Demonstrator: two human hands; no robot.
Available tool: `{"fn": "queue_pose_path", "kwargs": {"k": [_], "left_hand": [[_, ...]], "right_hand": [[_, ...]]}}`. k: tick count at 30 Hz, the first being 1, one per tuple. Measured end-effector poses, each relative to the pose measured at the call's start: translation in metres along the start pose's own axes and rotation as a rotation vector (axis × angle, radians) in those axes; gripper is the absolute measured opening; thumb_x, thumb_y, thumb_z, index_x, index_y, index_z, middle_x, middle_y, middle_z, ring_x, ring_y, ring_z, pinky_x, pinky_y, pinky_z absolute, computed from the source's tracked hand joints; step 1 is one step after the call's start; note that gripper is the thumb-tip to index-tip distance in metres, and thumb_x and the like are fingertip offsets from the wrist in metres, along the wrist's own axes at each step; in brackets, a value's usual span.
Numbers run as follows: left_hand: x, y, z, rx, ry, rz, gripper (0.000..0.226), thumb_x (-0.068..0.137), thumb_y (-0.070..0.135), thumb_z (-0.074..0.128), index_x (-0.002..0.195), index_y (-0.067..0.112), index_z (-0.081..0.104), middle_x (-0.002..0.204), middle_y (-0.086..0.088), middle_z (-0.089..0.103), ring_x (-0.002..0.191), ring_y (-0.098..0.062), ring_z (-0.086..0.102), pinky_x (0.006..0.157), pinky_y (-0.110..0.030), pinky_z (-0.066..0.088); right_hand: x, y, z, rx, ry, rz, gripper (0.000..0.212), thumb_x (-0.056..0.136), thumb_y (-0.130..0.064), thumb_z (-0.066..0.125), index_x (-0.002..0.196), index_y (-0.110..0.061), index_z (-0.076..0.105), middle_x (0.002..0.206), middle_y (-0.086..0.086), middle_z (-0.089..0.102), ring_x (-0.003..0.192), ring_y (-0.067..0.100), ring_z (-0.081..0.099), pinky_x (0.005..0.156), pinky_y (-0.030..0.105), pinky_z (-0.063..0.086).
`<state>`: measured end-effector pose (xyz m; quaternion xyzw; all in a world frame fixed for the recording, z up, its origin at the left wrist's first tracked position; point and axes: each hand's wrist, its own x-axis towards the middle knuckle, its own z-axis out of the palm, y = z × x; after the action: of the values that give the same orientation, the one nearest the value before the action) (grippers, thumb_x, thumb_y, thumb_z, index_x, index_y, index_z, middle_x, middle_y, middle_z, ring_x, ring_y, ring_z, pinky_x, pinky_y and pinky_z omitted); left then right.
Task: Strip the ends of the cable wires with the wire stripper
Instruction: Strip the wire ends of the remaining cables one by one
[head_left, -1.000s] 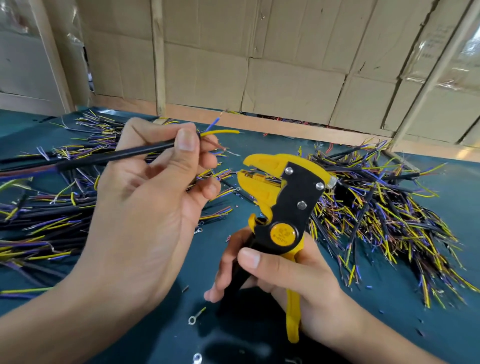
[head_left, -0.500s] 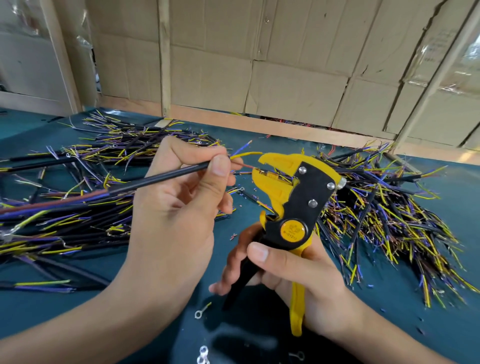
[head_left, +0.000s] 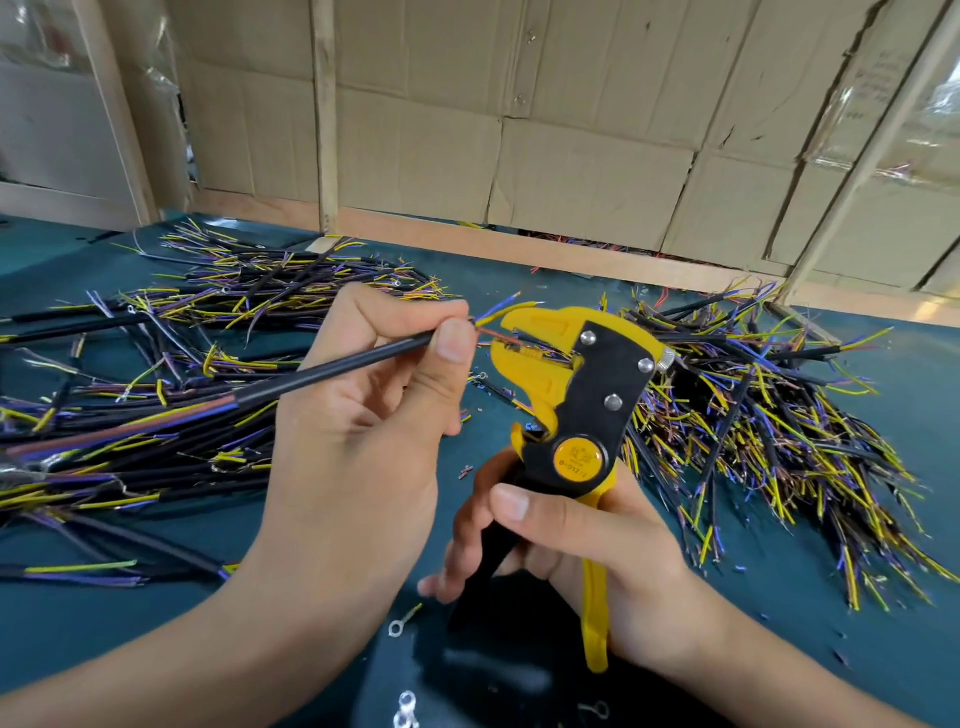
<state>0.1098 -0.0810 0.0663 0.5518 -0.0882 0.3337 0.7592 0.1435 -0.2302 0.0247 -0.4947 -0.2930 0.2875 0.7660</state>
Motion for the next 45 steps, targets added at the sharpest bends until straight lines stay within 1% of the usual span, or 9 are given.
{"fn": "queue_pose_path", "kwargs": {"k": [7,12,15,20,24,29,34,39,45], "left_hand": [[0.003,-0.011,-0.006,0.103,-0.011,0.051,0.006,0.087,0.031,0.065,0.088,0.026,0.066,0.068,0.018,0.058,0.065,0.003,0.052,0.063,-0.008,0.04],[0.023,-0.013,-0.02,0.162,0.031,-0.04,0.024,0.088,0.044,0.064,0.077,0.023,0.067,0.07,0.008,0.058,0.064,-0.01,0.05,0.061,-0.028,0.042],[0.03,-0.006,-0.025,0.333,-0.293,-0.047,0.024,0.092,0.041,0.066,0.073,0.026,0.069,0.063,0.005,0.062,0.056,-0.006,0.054,0.057,-0.026,0.045],[0.026,-0.001,-0.022,0.292,-0.678,-0.122,0.02,0.096,0.024,0.061,0.077,0.02,0.065,0.072,-0.001,0.069,0.063,-0.013,0.062,0.061,-0.028,0.052],[0.05,-0.015,-0.048,0.901,-0.58,0.074,0.031,0.088,0.061,0.06,0.093,0.032,0.069,0.086,0.015,0.064,0.082,0.001,0.054,0.073,-0.012,0.036],[0.067,-0.024,-0.073,1.705,-0.833,0.115,0.039,0.086,0.074,0.045,0.112,0.047,0.059,0.089,0.02,0.045,0.095,-0.006,0.027,0.075,-0.034,0.015],[0.058,-0.029,-0.065,1.644,-0.766,0.083,0.021,0.094,0.055,0.049,0.101,0.04,0.063,0.085,0.018,0.047,0.096,-0.007,0.036,0.077,-0.034,0.016],[0.055,-0.019,-0.063,1.249,-0.61,0.091,0.008,0.088,0.041,0.067,0.081,0.037,0.067,0.085,0.015,0.06,0.086,-0.001,0.053,0.094,-0.041,0.037],[0.052,-0.016,-0.058,1.03,-0.605,0.233,0.006,0.091,0.027,0.068,0.086,0.028,0.07,0.081,0.011,0.065,0.08,-0.011,0.061,0.076,-0.033,0.047]], "right_hand": [[0.003,0.001,0.011,-0.21,0.238,-0.102,0.028,0.071,-0.03,0.067,0.053,-0.012,0.053,0.042,0.011,0.046,0.033,0.023,0.046,0.041,0.026,0.041],[0.014,-0.003,0.013,0.062,0.152,-0.076,0.053,0.07,-0.039,0.087,0.098,0.003,0.07,0.073,0.024,0.061,0.067,0.039,0.064,0.073,0.058,0.053],[0.018,-0.012,0.01,0.11,0.211,-0.113,0.07,0.068,-0.044,0.091,0.118,-0.001,0.068,0.073,0.022,0.059,0.065,0.036,0.063,0.07,0.059,0.058],[0.014,-0.02,-0.001,0.011,0.294,-0.19,0.013,0.086,-0.009,0.07,0.093,0.002,0.066,0.074,0.022,0.06,0.067,0.037,0.064,0.072,0.054,0.057],[0.016,-0.042,-0.013,0.006,0.475,-0.322,0.011,0.079,-0.004,0.071,0.086,-0.003,0.062,0.074,0.02,0.061,0.066,0.037,0.065,0.071,0.051,0.059],[0.003,-0.08,-0.045,-0.119,0.917,-0.547,0.011,0.093,0.0,0.061,0.088,-0.01,0.058,0.086,0.018,0.062,0.071,0.032,0.066,0.077,0.051,0.061],[-0.006,-0.096,-0.057,-0.135,0.957,-0.402,0.004,0.096,-0.008,0.06,0.099,-0.009,0.057,0.096,0.017,0.07,0.077,0.03,0.071,0.086,0.053,0.06],[-0.003,-0.099,-0.034,0.005,0.953,-0.45,0.027,0.101,-0.006,0.05,0.079,-0.014,0.063,0.063,0.006,0.061,0.061,0.026,0.064,0.091,0.056,0.057],[0.001,-0.079,-0.022,-0.112,0.751,-0.558,0.039,0.084,0.001,0.061,0.122,-0.003,0.056,0.072,0.016,0.051,0.07,0.038,0.059,0.073,0.046,0.058]]}}
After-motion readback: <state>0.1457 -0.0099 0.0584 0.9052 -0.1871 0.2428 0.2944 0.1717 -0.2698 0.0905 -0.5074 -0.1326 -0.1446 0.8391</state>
